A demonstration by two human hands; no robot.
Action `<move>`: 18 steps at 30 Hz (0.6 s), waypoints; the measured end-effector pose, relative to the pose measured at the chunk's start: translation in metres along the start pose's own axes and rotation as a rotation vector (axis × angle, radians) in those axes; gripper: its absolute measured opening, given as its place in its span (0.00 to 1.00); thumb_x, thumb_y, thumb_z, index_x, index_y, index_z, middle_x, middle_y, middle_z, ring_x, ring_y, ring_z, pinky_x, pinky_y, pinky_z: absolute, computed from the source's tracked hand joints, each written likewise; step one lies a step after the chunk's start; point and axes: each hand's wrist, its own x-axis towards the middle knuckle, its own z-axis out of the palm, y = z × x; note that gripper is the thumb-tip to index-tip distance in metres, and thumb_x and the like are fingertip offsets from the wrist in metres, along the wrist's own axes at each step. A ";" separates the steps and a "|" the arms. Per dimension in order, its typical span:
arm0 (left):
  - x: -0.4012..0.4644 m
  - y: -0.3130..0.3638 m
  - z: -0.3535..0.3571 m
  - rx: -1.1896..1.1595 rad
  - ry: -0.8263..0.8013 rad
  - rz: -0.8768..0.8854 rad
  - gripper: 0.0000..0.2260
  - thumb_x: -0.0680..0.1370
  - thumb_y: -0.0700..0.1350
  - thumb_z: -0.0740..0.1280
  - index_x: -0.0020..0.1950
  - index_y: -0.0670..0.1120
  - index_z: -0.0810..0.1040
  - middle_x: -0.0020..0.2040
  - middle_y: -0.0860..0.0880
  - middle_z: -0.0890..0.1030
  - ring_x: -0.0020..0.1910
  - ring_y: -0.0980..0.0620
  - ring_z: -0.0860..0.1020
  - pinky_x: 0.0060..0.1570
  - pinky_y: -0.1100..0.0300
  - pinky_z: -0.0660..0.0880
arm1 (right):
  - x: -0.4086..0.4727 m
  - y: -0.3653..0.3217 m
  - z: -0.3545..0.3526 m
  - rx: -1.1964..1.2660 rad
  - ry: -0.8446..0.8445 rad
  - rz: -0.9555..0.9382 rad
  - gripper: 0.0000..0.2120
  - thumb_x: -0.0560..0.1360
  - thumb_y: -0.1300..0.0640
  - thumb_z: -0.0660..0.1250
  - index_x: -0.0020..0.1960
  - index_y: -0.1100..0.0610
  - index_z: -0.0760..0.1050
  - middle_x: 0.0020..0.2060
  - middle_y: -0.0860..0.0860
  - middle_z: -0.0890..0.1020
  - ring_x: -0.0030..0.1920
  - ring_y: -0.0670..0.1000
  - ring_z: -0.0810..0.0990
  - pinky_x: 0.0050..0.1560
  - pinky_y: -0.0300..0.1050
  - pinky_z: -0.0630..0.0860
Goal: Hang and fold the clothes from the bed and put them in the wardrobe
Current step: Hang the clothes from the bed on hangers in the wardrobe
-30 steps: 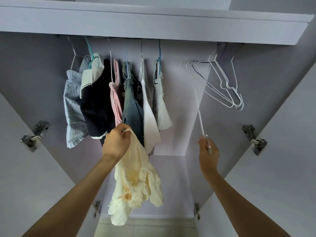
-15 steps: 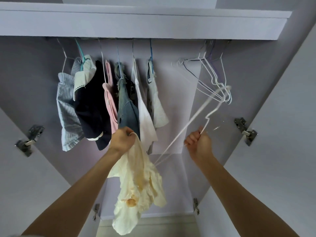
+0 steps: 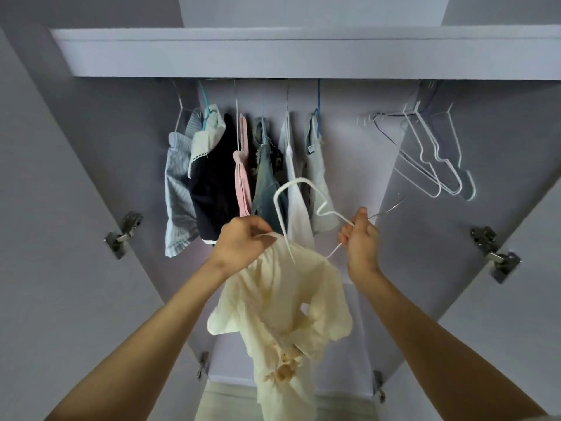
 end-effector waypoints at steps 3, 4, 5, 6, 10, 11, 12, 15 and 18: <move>0.001 0.001 -0.013 -0.189 0.038 -0.016 0.04 0.72 0.41 0.72 0.38 0.47 0.81 0.35 0.47 0.80 0.35 0.53 0.74 0.36 0.63 0.69 | 0.000 0.007 0.006 -0.266 -0.078 -0.102 0.23 0.83 0.52 0.50 0.29 0.55 0.60 0.23 0.50 0.64 0.25 0.47 0.64 0.31 0.42 0.63; 0.000 0.003 -0.018 -0.240 0.049 -0.019 0.05 0.69 0.42 0.74 0.36 0.50 0.82 0.35 0.45 0.80 0.36 0.52 0.75 0.38 0.61 0.70 | -0.002 0.011 0.008 -0.299 -0.106 -0.124 0.23 0.83 0.52 0.50 0.30 0.56 0.60 0.24 0.51 0.64 0.26 0.47 0.64 0.31 0.42 0.62; 0.000 0.006 -0.022 -0.279 0.051 -0.024 0.05 0.67 0.43 0.75 0.34 0.51 0.82 0.35 0.44 0.79 0.36 0.51 0.75 0.40 0.59 0.71 | -0.003 0.014 0.010 -0.313 -0.129 -0.138 0.22 0.83 0.52 0.50 0.30 0.56 0.61 0.25 0.51 0.64 0.26 0.47 0.63 0.31 0.40 0.62; -0.001 0.008 -0.028 -0.305 0.033 -0.026 0.06 0.67 0.42 0.76 0.33 0.51 0.81 0.36 0.42 0.79 0.37 0.50 0.75 0.41 0.57 0.71 | -0.003 0.015 0.011 -0.321 -0.141 -0.158 0.22 0.83 0.52 0.50 0.31 0.57 0.61 0.25 0.51 0.64 0.26 0.46 0.63 0.30 0.39 0.62; -0.009 0.006 -0.050 -0.114 -0.011 0.015 0.05 0.71 0.36 0.73 0.38 0.45 0.79 0.36 0.43 0.80 0.35 0.53 0.75 0.40 0.62 0.71 | 0.004 0.019 0.011 -0.406 -0.148 -0.258 0.24 0.83 0.54 0.50 0.28 0.55 0.57 0.23 0.49 0.62 0.24 0.45 0.61 0.31 0.41 0.62; -0.010 0.001 -0.055 0.026 0.005 0.031 0.07 0.71 0.38 0.73 0.37 0.48 0.79 0.35 0.46 0.81 0.34 0.55 0.76 0.39 0.63 0.72 | 0.008 0.019 0.009 -0.437 -0.139 -0.276 0.24 0.83 0.54 0.50 0.28 0.55 0.56 0.23 0.50 0.62 0.25 0.47 0.62 0.32 0.44 0.62; -0.010 -0.006 -0.061 0.177 0.012 0.029 0.08 0.71 0.40 0.73 0.36 0.51 0.78 0.35 0.49 0.81 0.35 0.55 0.77 0.39 0.63 0.72 | 0.011 0.019 0.009 -0.461 -0.131 -0.294 0.24 0.83 0.55 0.50 0.28 0.55 0.56 0.23 0.51 0.62 0.26 0.49 0.62 0.33 0.45 0.62; -0.013 -0.028 -0.065 0.475 0.042 -0.128 0.07 0.72 0.45 0.69 0.35 0.53 0.75 0.35 0.53 0.79 0.38 0.51 0.76 0.38 0.61 0.68 | 0.018 0.018 0.014 -0.554 -0.106 -0.445 0.23 0.81 0.54 0.48 0.28 0.56 0.57 0.24 0.53 0.64 0.28 0.54 0.64 0.35 0.46 0.62; -0.016 -0.041 -0.060 0.489 0.181 -0.247 0.08 0.73 0.50 0.65 0.35 0.51 0.73 0.35 0.51 0.77 0.39 0.45 0.75 0.37 0.58 0.68 | 0.019 0.015 0.025 -0.635 -0.162 -0.562 0.21 0.78 0.53 0.47 0.27 0.56 0.57 0.22 0.50 0.62 0.27 0.54 0.66 0.34 0.43 0.57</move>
